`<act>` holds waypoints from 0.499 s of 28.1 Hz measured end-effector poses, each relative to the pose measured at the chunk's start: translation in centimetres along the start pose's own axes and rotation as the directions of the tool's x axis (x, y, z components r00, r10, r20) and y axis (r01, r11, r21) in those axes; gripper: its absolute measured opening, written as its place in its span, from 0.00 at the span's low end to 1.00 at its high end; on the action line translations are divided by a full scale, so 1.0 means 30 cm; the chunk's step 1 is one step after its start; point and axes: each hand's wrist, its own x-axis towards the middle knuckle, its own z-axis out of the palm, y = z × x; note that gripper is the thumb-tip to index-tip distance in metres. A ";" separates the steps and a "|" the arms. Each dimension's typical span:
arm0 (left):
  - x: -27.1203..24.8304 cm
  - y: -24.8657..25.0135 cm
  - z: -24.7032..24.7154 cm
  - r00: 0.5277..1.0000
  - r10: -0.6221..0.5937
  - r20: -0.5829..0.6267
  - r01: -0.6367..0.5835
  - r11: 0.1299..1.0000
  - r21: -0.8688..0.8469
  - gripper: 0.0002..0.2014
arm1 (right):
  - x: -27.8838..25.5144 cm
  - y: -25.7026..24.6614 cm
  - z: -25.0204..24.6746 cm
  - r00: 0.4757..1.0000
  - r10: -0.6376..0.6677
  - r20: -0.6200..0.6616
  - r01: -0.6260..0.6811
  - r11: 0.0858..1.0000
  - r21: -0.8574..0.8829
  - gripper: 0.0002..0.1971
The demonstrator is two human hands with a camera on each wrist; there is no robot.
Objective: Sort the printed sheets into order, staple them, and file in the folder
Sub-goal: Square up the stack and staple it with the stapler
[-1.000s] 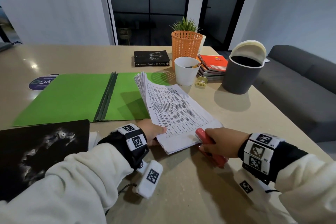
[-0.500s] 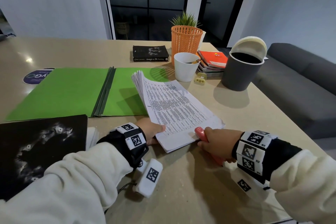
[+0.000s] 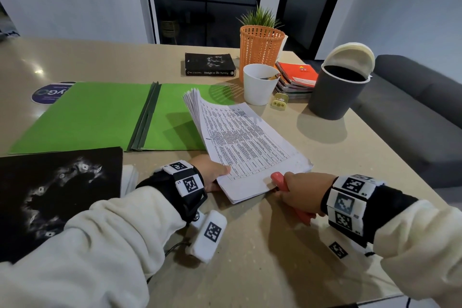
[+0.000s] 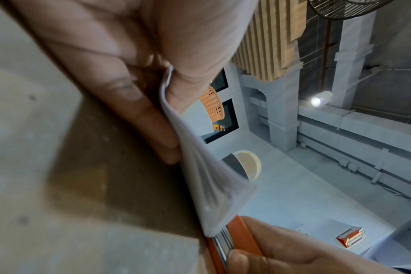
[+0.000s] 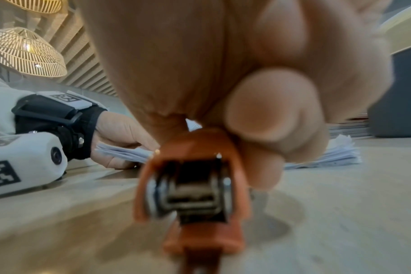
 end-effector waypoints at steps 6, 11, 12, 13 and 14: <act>0.002 0.000 0.000 1.000 -0.008 -0.010 0.008 1.000 -0.017 0.15 | -0.003 -0.012 0.000 1.000 0.021 0.003 -0.021 0.999 -0.029 0.23; -0.002 0.001 0.005 1.000 -0.006 -0.003 0.006 0.999 -0.032 0.14 | -0.010 -0.031 -0.014 0.998 0.058 0.030 -0.056 0.995 -0.085 0.24; -0.003 0.000 0.006 1.000 -0.006 -0.004 0.006 0.999 -0.036 0.14 | -0.011 -0.036 -0.016 0.997 0.070 0.037 -0.066 0.993 -0.096 0.25; 0.000 -0.001 0.008 1.000 -0.003 -0.005 0.003 0.999 -0.037 0.14 | -0.014 -0.040 -0.019 0.997 0.074 0.038 -0.069 0.992 -0.108 0.25; 0.005 -0.004 0.007 1.000 0.000 -0.005 0.000 0.999 -0.035 0.14 | -0.014 -0.044 -0.021 0.996 0.078 0.039 -0.073 0.991 -0.115 0.24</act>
